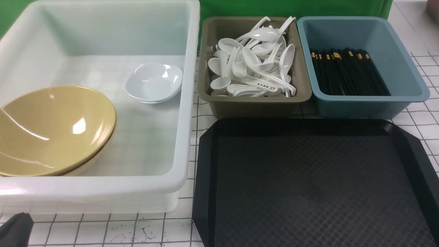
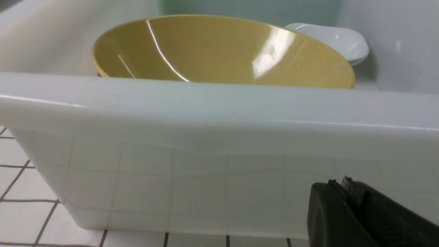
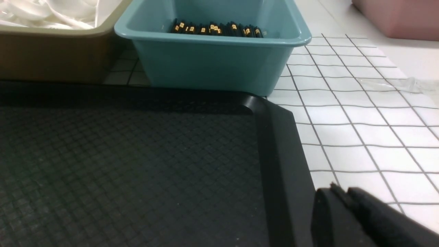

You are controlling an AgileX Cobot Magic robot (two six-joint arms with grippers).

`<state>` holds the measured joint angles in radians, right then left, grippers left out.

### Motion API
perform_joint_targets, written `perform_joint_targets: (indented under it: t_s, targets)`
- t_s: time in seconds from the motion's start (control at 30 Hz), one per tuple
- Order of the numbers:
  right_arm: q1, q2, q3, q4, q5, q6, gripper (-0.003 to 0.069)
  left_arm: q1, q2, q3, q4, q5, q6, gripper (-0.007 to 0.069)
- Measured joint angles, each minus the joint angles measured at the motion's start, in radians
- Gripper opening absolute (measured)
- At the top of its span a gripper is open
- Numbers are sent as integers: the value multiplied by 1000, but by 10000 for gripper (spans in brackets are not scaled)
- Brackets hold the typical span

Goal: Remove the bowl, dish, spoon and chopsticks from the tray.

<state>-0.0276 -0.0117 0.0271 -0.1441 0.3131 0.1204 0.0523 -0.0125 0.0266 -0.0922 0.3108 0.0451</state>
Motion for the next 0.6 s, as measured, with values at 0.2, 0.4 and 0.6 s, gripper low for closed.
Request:
perform_joint_targets:
  t_s: [0.2, 0.4, 0.6]
  targets:
    - [0, 0, 0, 0, 0, 0, 97, 0, 0, 0, 0, 0, 0, -6]
    - [0, 0, 0, 0, 0, 0, 99, 0, 0, 0, 0, 0, 0, -6]
    - [0, 0, 0, 0, 0, 0, 99, 0, 0, 0, 0, 1, 0, -6]
